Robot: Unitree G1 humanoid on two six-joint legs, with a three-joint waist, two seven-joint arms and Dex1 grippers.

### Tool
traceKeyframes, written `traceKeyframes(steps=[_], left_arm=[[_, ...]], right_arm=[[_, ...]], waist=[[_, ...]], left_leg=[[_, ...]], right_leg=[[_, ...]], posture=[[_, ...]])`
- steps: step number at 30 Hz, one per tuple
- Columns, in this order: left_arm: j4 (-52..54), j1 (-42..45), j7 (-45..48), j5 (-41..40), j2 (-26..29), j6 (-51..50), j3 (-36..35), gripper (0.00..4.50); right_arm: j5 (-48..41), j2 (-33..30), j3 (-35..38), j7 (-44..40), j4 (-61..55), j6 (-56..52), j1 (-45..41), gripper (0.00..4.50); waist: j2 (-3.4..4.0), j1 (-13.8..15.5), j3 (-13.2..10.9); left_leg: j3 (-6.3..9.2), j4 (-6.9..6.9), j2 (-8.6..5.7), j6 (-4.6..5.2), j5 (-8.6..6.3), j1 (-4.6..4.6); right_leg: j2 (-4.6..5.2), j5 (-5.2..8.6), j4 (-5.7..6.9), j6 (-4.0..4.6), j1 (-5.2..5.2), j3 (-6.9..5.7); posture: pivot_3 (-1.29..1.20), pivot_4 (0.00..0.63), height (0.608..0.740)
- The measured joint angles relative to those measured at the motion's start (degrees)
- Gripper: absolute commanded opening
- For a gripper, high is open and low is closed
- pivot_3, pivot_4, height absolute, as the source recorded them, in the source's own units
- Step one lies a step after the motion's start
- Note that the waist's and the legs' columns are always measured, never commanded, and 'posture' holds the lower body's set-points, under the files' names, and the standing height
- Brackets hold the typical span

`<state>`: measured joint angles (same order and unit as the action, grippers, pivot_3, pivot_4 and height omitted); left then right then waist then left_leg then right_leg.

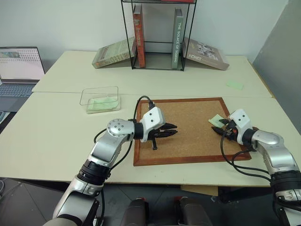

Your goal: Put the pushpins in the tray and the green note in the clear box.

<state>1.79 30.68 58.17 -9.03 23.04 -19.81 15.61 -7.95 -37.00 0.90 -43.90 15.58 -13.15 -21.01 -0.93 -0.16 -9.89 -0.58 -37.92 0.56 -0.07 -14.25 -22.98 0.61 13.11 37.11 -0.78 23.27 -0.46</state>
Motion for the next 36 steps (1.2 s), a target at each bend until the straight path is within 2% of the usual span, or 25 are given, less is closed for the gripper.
traceKeyframes(steps=[8, 12, 18, 27, 31, 36], left_arm=[[0.0, 0.0, 1.1, 0.0, 0.7, 0.2, 0.0, 3.13], [0.0, 0.0, 1.0, 0.0, 0.7, 0.8, 0.0, 3.93], [-1.2, 0.5, -0.7, 0.0, -0.5, 2.8, -0.2, 3.93], [-6.0, 1.9, -4.2, -0.1, -2.2, 4.0, -2.7, 3.93], [-7.1, 2.5, -4.9, -2.4, -3.4, 2.2, -4.4, 4.48], [-8.5, 3.8, -5.7, -5.5, -5.0, -1.7, -6.7, 4.48]], right_arm=[[0.1, 0.0, 0.0, 0.0, 0.2, -0.1, 0.0, 0.00], [0.1, 0.0, -0.1, 0.0, 0.2, -0.3, 0.0, 0.00], [0.2, -0.2, -0.4, -0.9, -0.8, 0.0, 0.4, 0.00], [5.5, -2.8, -4.9, -2.3, -12.3, 6.4, 4.1, 0.00], [9.1, -4.3, -6.6, -2.2, -14.8, 11.8, 4.6, 0.00], [13.8, -5.2, -7.6, -0.8, -15.5, 19.7, 4.5, 0.00]], waist=[[0.00, 0.0, 0.0], [0.00, 0.0, 0.0], [0.00, 0.0, 0.0], [0.00, 0.1, 0.0], [-0.01, 0.1, 0.0], [-0.01, 0.1, 0.0]], left_leg=[[0.01, 0.00, 0.01, 0.00, 0.00, 0.00], [0.01, 0.00, 0.01, 0.00, 0.00, 0.00], [0.01, 0.01, 0.01, 0.00, 0.00, 0.00], [0.01, 0.00, 0.01, 0.00, 0.00, -0.01], [0.01, -0.01, 0.01, 0.00, 0.00, -0.01], [0.02, -0.01, 0.01, -0.01, 0.00, 0.00]], right_leg=[[0.00, 0.00, 0.01, 0.01, 0.00, 0.00], [0.00, 0.00, 0.01, 0.01, 0.00, 0.01], [0.00, 0.00, 0.02, 0.00, 0.00, 0.02], [-0.01, 0.00, 0.01, 0.00, 0.01, -0.02], [-0.01, 0.00, 0.00, -0.01, 0.02, -0.02], [-0.01, 0.00, 0.01, -0.01, 0.01, -0.04]], posture=[[0.00, 0.150, 0.740], [0.00, 0.150, 0.740], [0.00, 0.150, 0.740], [0.00, 0.150, 0.740], [0.00, 0.150, 0.740], [0.00, 0.150, 0.740]])
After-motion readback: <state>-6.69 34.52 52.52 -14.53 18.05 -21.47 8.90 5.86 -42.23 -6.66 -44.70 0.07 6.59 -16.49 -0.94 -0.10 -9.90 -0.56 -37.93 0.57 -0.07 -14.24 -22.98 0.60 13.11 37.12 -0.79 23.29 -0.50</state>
